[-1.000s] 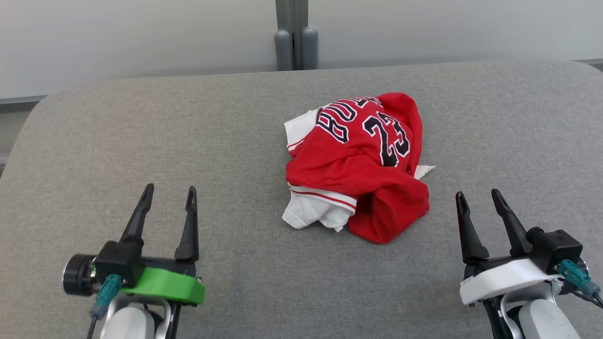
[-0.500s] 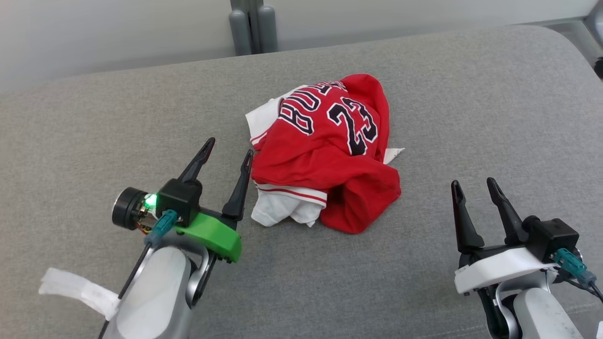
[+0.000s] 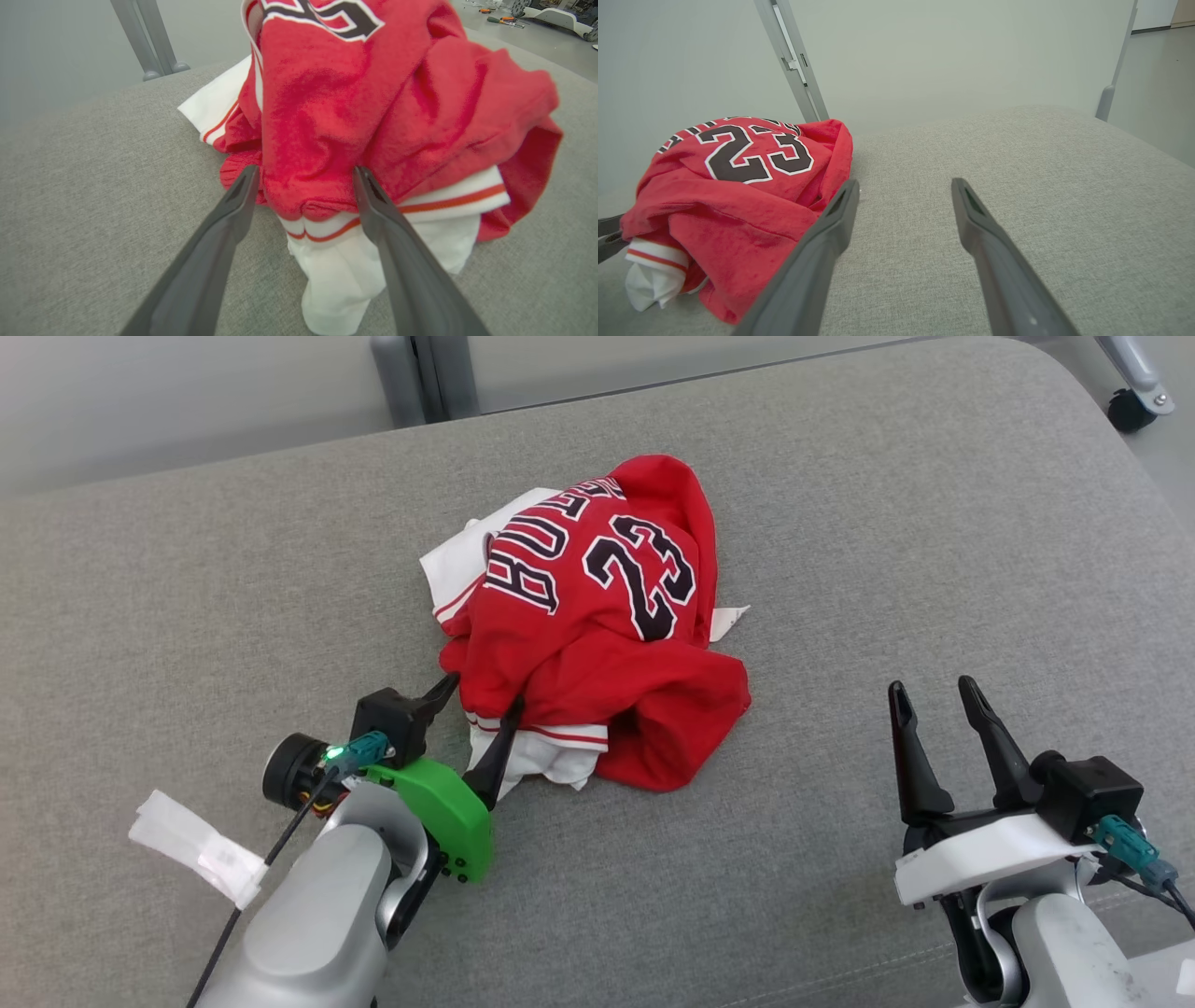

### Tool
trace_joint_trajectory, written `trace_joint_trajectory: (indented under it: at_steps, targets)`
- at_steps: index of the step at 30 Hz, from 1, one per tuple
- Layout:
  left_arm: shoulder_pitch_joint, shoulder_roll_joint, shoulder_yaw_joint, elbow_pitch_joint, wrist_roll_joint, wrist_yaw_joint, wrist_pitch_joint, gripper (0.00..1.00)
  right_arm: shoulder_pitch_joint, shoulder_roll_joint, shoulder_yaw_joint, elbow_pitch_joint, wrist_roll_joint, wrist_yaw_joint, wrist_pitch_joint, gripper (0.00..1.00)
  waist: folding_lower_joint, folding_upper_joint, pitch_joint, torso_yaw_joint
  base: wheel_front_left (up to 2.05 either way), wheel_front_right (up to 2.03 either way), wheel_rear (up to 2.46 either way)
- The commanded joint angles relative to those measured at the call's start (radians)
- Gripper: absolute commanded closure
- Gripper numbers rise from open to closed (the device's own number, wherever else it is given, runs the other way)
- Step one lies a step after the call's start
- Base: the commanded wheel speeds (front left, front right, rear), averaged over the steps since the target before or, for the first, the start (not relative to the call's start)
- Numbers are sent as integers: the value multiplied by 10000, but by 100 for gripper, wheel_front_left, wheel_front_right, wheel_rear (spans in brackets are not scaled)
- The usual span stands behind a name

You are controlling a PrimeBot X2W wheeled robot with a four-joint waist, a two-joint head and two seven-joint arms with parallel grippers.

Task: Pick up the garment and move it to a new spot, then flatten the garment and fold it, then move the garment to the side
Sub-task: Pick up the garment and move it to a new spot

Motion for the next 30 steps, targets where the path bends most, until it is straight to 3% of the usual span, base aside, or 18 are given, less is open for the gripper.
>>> trace_joint_trajectory:
  at_steps: [1, 2, 4, 5, 16, 21, 30]
  targets:
    - [-209, -63, -109, 176, -344, 11, 161, 0, -145, -4, 18, 19, 40, 1, -31, 0, 0, 0, 50, -53, 0, 0, 0]
    - [-233, -95, -274, 368, -571, 11, 398, 6, -149, 5, 23, 18, 46, 1, -31, 0, 0, 0, 61, -71, 0, 0, 0]
    - [-443, -34, -521, 513, -785, 11, 385, 94, -149, 26, 33, 14, 59, 1, -31, 0, 0, 0, 84, -103, 0, 0, 0]
    - [-465, -37, -621, 593, -922, 11, 411, 100, -148, 32, 32, 21, 65, 1, -31, 0, 0, 0, 85, -117, 0, 0, 0]
    - [-1281, 119, -1185, 759, -1257, 10, -462, 100, 40, 69, -220, 12, -1, 1, -31, 0, 0, 0, -87, 82, 0, 0, 0]
    - [-2194, 248, -1226, -28, -1062, 10, -591, 100, 130, 143, -254, 46, -26, 1, -31, 0, 0, 0, -330, 302, 0, 0, 0]
    - [-4894, 425, -936, -1685, -1126, 10, 196, 100, 85, 293, -173, 110, 60, 1, -31, 0, 0, 0, -416, 227, 0, 0, 0]
